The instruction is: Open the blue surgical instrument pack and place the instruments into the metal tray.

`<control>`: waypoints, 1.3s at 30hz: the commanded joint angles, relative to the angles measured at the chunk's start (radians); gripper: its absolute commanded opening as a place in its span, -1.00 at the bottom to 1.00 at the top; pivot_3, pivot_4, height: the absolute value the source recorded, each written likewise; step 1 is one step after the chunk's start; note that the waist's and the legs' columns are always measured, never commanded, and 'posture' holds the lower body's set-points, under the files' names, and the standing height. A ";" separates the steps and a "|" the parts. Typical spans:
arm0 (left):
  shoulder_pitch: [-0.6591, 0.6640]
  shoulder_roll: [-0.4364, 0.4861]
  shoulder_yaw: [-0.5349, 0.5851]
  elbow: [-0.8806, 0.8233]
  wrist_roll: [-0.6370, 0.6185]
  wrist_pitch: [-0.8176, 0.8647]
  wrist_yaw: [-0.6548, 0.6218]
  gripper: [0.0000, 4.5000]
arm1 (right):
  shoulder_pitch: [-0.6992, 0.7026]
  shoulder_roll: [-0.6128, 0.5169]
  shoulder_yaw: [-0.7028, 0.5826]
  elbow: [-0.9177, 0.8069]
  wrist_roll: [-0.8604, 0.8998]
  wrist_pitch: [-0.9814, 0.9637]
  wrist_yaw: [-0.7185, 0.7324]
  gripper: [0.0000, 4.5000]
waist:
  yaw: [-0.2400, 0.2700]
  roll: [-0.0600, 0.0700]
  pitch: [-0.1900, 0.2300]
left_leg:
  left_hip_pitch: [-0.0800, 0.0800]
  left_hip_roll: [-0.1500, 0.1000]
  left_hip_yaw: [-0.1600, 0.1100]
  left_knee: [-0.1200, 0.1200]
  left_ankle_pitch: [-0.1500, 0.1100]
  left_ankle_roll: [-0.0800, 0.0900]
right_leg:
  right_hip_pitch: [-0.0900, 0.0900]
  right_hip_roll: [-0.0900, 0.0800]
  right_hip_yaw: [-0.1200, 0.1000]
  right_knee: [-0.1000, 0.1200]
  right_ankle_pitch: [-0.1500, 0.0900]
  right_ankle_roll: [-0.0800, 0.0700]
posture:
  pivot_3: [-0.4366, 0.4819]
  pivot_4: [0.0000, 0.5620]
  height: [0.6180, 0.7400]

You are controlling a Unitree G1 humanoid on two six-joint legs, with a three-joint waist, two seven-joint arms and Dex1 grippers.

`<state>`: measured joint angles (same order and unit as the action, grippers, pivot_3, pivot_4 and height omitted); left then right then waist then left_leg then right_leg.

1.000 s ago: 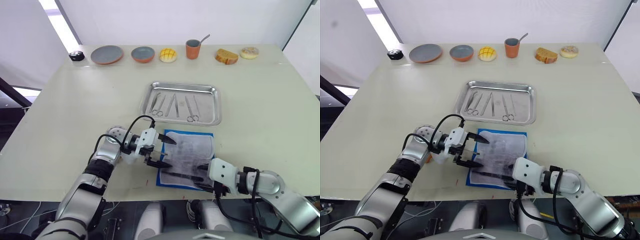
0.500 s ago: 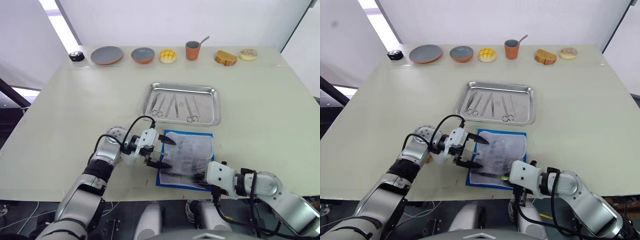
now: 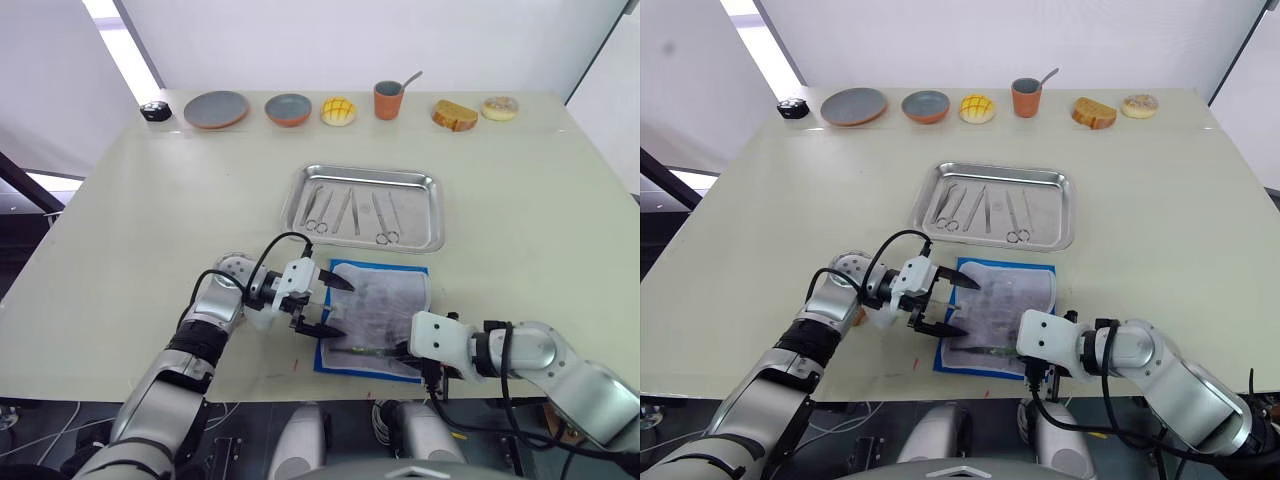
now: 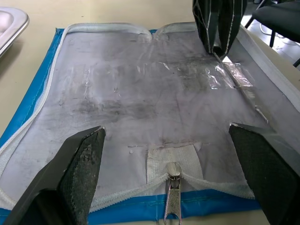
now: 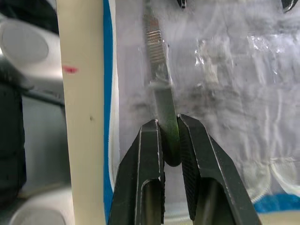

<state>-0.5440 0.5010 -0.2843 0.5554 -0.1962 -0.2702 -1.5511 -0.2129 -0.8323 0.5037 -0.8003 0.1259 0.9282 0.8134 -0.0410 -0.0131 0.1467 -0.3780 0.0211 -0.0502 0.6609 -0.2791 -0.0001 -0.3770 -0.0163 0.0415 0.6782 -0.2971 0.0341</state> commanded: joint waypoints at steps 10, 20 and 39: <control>0.043 0.004 -0.027 0.034 0.048 0.018 0.006 1.00 | -0.163 -0.095 0.015 -0.063 0.029 0.170 0.017 -0.98 | 0.000 0.002 0.002 | -0.001 0.000 -0.001 0.001 0.000 0.000 | 0.000 0.000 -0.001 0.000 0.000 0.000 | -0.05 -0.47 1.00; 0.035 -0.013 -0.028 0.066 0.055 -0.005 0.011 1.00 | -0.146 -0.206 -0.066 -0.099 0.061 0.172 0.046 -0.98 | 0.002 0.004 0.002 | -0.001 0.000 0.000 0.001 0.000 0.000 | -0.001 -0.001 -0.001 0.000 0.000 0.000 | -0.05 -0.47 1.00; 0.024 -0.036 -0.022 0.109 0.060 -0.038 0.019 1.00 | -0.111 -0.021 -0.812 0.035 0.439 0.342 0.013 -0.98 | 0.006 0.008 0.000 | -0.001 0.000 0.000 0.003 0.000 0.000 | 0.001 -0.001 -0.001 0.000 0.000 0.001 | -0.05 -0.47 1.00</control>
<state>-0.5564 0.4665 -0.2734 0.6163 -0.1916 -0.3197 -1.5418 -0.2602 -0.9298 -0.2795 -0.7723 0.5410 1.2205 0.9157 -0.0353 -0.0056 0.1463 -0.3788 0.0210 -0.0499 0.6635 -0.2791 0.0000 -0.3761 -0.0167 0.0408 0.6785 -0.2969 0.0346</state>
